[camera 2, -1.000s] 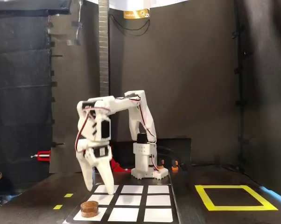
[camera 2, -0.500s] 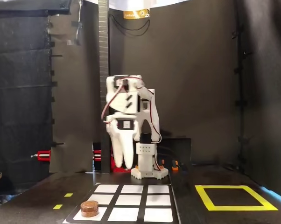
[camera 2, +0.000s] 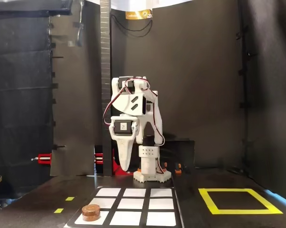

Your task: Pick and place at Grid spot 3

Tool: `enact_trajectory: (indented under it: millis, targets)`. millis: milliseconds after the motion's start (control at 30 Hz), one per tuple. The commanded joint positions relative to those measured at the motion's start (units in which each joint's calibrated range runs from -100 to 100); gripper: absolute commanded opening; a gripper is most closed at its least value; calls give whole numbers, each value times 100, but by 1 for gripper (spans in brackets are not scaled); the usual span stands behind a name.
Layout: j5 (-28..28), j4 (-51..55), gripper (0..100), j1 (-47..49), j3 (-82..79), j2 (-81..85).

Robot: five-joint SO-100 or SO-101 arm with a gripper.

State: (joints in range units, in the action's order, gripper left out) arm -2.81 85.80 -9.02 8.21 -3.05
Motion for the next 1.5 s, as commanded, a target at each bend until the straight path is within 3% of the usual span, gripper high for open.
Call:
enact_trajectory:
  millis: [0,67,533,700,900,1467]
  targets:
    - [5,-58,0,2,105,348]
    - [15,-465,0,35,-354,802]
    - [107,-4450,0,571,-7586,6768]
    - [103,-4458,0,731,-9492,9137]
    - [103,-4475,0,848,-10528,10150]
    - [93,-4068,0,873,-10812,10270]
